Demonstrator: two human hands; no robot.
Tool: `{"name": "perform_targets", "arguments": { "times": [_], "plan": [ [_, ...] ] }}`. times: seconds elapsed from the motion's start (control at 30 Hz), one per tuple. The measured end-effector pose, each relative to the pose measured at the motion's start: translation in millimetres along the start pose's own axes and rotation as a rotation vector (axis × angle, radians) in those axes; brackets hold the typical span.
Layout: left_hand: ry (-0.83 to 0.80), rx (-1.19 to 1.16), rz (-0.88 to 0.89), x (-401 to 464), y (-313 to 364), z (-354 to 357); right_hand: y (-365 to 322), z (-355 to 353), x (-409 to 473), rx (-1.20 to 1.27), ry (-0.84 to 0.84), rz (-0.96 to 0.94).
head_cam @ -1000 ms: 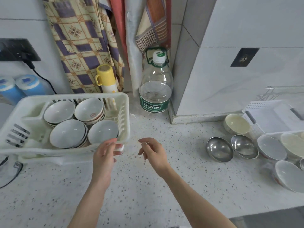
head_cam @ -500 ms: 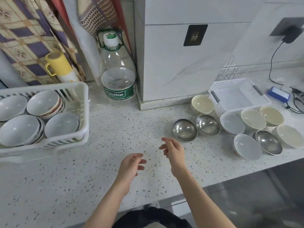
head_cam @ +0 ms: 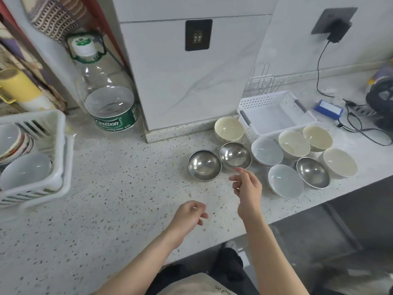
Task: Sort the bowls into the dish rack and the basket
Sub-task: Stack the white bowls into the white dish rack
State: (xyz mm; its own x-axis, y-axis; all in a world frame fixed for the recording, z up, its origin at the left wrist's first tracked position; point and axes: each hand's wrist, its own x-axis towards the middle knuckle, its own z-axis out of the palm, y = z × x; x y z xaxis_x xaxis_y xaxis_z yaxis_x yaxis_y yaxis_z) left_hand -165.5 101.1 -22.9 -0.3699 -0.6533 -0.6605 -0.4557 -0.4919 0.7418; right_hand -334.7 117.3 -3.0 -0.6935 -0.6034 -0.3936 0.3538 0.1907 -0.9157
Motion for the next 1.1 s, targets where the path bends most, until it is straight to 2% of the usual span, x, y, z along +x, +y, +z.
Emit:
{"name": "perform_targets", "arguments": {
  "times": [0.3, 0.5, 0.73, 0.93, 1.1],
  "plan": [
    [-0.137, 0.058, -0.035, 69.7, 71.7, 155.6, -70.7, -115.7, 111.6, -0.128, 0.042, -0.064],
    [-0.087, -0.015, -0.073, 91.0, 86.3, 215.6, -88.4, -166.7, 153.9, -0.125, -0.001, 0.036],
    [0.039, -0.050, -0.067, 98.0, 81.9, 231.5, -88.7, -180.7, 178.2, -0.179, -0.073, 0.076],
    [0.086, -0.191, -0.030, 84.2, 85.9, 210.2, -81.8, -177.3, 193.3, -0.267, -0.177, 0.163],
    [0.195, -0.317, 0.038, 75.1, 97.4, 189.4, -68.2, -160.1, 195.6, -0.511, -0.289, 0.210]
  ]
}}
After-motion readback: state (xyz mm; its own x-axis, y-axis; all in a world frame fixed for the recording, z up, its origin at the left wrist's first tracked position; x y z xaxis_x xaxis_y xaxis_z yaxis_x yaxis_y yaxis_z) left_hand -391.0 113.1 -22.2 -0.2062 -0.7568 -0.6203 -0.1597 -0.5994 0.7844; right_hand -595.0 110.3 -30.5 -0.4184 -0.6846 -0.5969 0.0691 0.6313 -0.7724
